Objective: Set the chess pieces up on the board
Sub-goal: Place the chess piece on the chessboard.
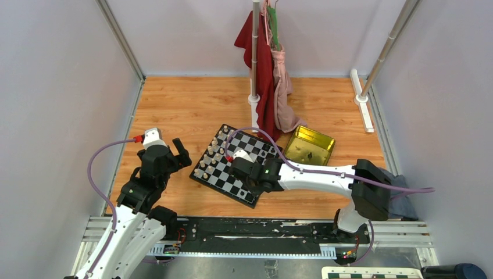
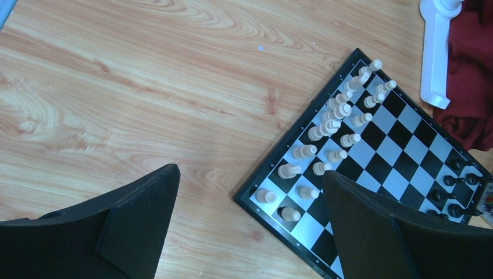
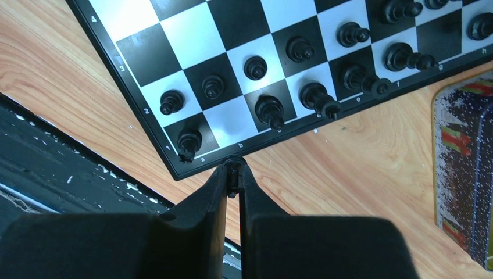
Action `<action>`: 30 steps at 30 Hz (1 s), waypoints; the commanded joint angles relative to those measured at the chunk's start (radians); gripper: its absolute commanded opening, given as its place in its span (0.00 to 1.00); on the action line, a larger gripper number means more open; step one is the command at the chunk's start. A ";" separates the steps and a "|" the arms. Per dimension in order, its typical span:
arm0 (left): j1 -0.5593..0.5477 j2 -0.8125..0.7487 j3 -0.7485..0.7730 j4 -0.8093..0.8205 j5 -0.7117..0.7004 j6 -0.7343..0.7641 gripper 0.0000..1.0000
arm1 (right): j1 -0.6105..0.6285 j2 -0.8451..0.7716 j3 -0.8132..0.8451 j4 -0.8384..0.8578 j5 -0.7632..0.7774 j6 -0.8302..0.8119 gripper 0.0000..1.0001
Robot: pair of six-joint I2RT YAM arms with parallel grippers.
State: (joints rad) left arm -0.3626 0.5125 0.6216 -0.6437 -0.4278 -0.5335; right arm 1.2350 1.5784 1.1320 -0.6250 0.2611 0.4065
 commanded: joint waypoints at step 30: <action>-0.009 -0.006 -0.011 0.007 -0.022 -0.004 1.00 | -0.049 0.110 -0.030 0.112 -0.083 -0.069 0.00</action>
State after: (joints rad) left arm -0.3626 0.5095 0.6216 -0.6437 -0.4313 -0.5339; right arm 1.2011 1.6672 1.1275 -0.5198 0.1909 0.3538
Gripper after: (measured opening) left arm 0.997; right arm 0.128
